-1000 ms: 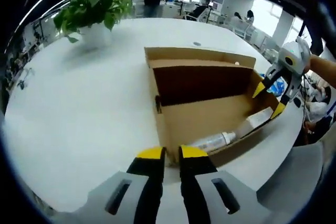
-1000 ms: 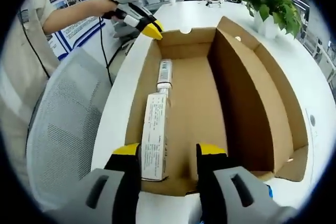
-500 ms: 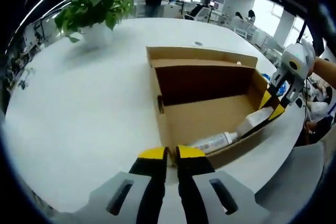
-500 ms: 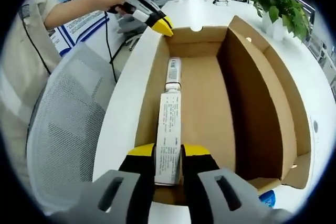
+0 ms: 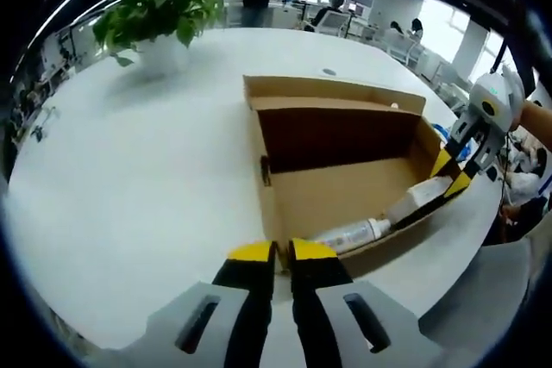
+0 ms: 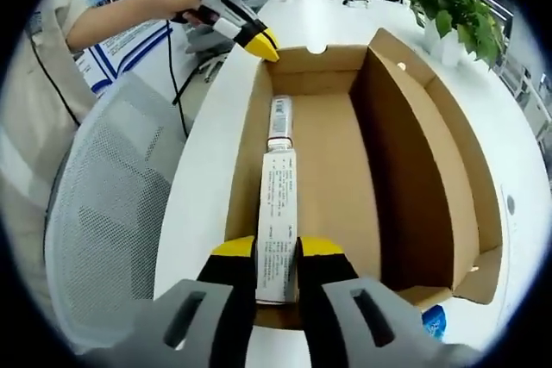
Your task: Operate the shoe box by opening the lid, removing the specified soft item, and placing it in the target area until the item is outside and the box remains undamaged.
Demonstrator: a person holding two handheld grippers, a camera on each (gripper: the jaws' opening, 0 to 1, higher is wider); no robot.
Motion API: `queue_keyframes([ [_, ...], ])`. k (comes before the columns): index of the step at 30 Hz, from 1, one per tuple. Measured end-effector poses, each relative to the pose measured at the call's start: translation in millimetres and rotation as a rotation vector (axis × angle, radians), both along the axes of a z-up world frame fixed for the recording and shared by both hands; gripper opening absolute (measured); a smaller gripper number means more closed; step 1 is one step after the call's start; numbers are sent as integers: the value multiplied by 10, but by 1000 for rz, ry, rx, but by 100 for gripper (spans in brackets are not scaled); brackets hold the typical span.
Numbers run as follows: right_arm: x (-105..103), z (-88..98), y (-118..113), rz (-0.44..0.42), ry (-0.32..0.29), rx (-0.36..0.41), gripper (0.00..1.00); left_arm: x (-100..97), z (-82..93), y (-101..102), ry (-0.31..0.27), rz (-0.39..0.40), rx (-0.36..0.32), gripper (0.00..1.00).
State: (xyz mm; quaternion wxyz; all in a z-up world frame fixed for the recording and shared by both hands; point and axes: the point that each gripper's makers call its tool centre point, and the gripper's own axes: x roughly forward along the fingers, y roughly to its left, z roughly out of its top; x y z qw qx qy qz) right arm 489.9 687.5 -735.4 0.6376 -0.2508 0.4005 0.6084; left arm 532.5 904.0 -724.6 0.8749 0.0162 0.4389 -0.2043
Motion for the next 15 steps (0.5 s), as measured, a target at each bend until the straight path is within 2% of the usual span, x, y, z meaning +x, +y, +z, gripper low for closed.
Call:
queue_keyframes([
  [4,28,46,-12,6,-25,3,14,-2,0,0,0,0,4,3],
  [15,95,326,-57,-1,-73,25,14,-2,-1,0,3,-1,12,3],
])
